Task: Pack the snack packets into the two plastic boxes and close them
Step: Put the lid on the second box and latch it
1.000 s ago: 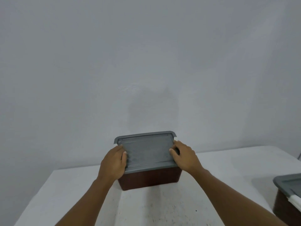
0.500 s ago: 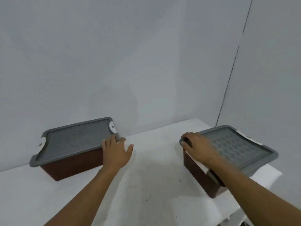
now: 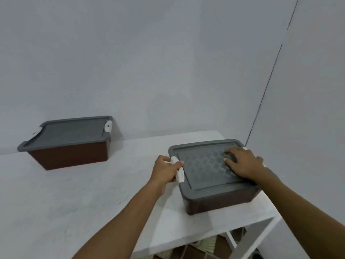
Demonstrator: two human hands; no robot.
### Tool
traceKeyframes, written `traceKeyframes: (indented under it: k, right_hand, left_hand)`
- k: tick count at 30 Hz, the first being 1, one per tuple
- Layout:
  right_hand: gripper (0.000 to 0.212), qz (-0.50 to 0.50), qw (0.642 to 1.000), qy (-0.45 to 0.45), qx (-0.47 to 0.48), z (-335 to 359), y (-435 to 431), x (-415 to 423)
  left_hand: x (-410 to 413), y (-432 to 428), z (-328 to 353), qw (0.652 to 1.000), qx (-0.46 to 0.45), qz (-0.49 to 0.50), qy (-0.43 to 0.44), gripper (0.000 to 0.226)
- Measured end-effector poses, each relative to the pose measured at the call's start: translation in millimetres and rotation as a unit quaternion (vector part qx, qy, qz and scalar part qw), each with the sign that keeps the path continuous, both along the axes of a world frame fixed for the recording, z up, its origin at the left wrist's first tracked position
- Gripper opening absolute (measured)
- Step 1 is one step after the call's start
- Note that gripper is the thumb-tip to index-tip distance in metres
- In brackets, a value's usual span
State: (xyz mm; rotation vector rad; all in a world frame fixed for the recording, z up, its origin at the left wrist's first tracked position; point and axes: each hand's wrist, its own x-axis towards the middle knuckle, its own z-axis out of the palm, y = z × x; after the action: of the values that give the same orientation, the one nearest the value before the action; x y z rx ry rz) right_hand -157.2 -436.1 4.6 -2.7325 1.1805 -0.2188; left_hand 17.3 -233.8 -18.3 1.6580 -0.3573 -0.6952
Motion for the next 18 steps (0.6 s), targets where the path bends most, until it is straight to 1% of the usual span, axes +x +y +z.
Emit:
traceKeyframes:
  k: [4, 6, 8, 10, 12, 14, 17, 18]
  right_hand:
    - [0.045, 0.037, 0.999, -0.005, 0.007, 1, 1, 1]
    - [0.046, 0.082, 0.996, -0.028, 0.031, 3, 5, 4]
    - [0.047, 0.143, 0.987, -0.047, 0.054, 4, 17, 11]
    - [0.047, 0.205, 0.977, -0.045, 0.047, 2, 33, 26]
    - [0.045, 0.243, 0.967, -0.057, 0.049, -1, 49, 43]
    - [0.044, 0.25, 0.962, -0.094, 0.054, -7, 64, 59]
    - [0.041, 0.225, 0.963, -0.143, 0.033, -17, 79, 74]
    - [0.038, 0.212, 0.964, -0.16, 0.032, -19, 80, 78]
  left_hand:
    - [0, 1, -2, 0.995, -0.03, 0.089, 0.017, 0.042]
    - [8, 12, 2, 0.991, -0.025, 0.134, -0.004, 0.044]
    - [24, 29, 7, 0.985, 0.001, 0.172, -0.03, 0.044]
    - [46, 51, 10, 0.979, 0.024, 0.191, -0.062, 0.045]
    - [69, 72, 11, 0.973, 0.051, 0.202, -0.101, 0.043]
    - [89, 90, 12, 0.967, 0.073, 0.206, -0.128, 0.035]
    - [95, 110, 18, 0.971, 0.119, 0.154, -0.136, 0.022]
    - [88, 114, 18, 0.973, 0.132, 0.128, -0.137, 0.026]
